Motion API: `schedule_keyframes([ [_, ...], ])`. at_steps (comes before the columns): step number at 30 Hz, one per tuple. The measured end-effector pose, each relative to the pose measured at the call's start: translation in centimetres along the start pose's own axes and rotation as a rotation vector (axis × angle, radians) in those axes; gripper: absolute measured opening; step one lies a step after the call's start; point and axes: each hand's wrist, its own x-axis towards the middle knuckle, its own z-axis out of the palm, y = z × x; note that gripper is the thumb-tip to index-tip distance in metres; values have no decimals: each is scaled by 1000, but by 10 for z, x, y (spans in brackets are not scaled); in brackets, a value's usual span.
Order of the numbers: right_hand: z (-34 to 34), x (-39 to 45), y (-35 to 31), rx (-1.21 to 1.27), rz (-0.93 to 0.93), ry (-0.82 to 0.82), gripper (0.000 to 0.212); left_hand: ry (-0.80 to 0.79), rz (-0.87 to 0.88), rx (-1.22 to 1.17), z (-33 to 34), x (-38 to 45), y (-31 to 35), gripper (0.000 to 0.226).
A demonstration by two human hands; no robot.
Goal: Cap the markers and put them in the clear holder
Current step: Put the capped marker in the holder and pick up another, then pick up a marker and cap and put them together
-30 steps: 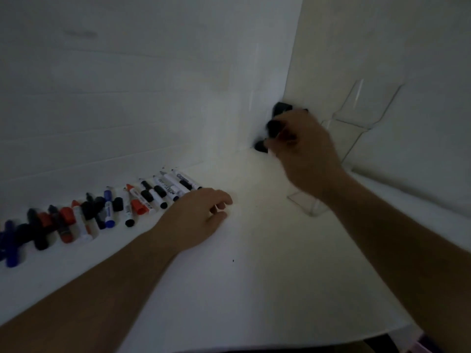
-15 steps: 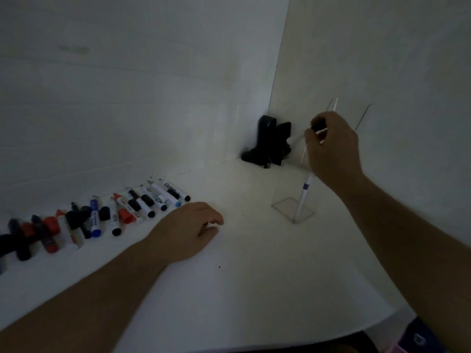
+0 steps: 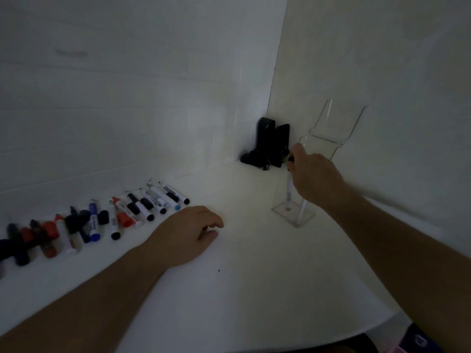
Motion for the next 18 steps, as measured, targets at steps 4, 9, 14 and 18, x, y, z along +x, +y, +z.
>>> schedule_keyframes([
  [4,6,0,-1,-92,5,-154,17,-13,-5,5,0,1,-1,18],
  [9,2,-4,-6,-11,27,-81,24,-28,8,10,-2,2,1,15],
  [14,13,-10,-44,-10,-167,307,28,-71,-15,-1,-9,3,1,16],
  [18,57,-8,-96,366,-296,103,26,-47,-44,101,-25,2,-7,15],
])
